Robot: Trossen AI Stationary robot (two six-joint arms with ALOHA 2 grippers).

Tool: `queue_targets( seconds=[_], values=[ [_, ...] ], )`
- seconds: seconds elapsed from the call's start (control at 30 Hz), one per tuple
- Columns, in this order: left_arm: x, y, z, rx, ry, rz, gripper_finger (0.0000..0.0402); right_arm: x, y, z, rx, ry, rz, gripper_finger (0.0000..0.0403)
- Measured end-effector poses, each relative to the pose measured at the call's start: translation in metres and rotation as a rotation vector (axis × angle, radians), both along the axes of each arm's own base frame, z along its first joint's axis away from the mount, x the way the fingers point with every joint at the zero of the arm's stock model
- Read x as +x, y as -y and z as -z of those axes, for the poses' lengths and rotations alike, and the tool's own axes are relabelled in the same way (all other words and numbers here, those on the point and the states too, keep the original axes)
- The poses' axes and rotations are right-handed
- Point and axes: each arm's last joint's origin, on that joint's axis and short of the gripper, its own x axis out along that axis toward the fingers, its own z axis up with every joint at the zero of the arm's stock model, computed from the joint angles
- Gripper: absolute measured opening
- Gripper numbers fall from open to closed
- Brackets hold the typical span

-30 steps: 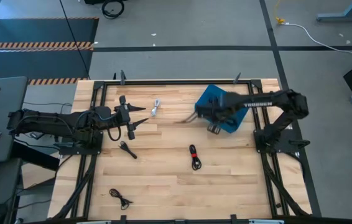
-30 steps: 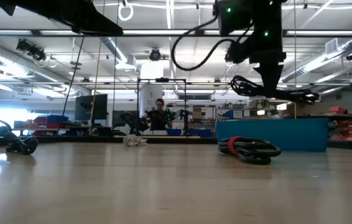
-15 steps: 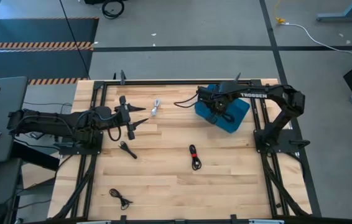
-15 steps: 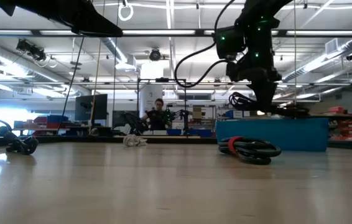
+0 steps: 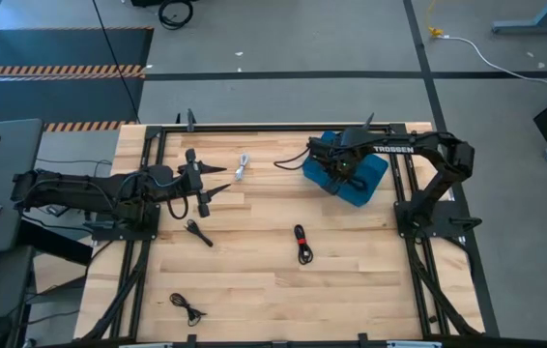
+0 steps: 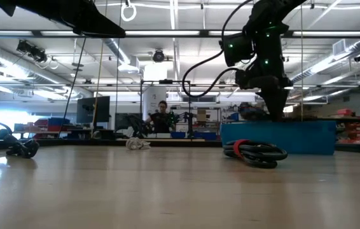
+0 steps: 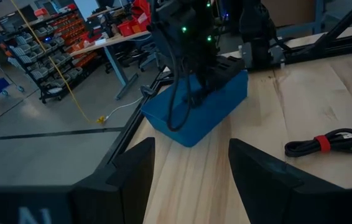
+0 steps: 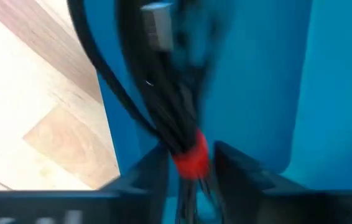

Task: Pick and place USB-C Cables
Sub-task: Put the black USB cable into the blue bin

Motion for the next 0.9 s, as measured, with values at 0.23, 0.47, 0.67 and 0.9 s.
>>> queue_targets(
  seconds=[0.23,0.47,0.67,0.9],
  values=[
    [0.0,0.0,0.0,0.0,-0.002,0.0,0.0213,0.001,0.0,-0.001,0.001,0.002,-0.015,0.0233],
    [0.0,0.0,0.001,0.001,-0.008,0.0,0.0213,0.016,-0.005,-0.023,0.069,0.131,-0.01,0.0224],
    [0.0,0.0,0.001,0.001,-0.008,0.0,0.0213,0.039,-0.038,-0.037,0.199,0.293,-0.011,0.0212],
    [0.0,0.0,0.001,0.001,-0.008,0.0,0.0213,0.058,-0.1,-0.04,0.265,0.396,-0.047,0.021]
  ],
)
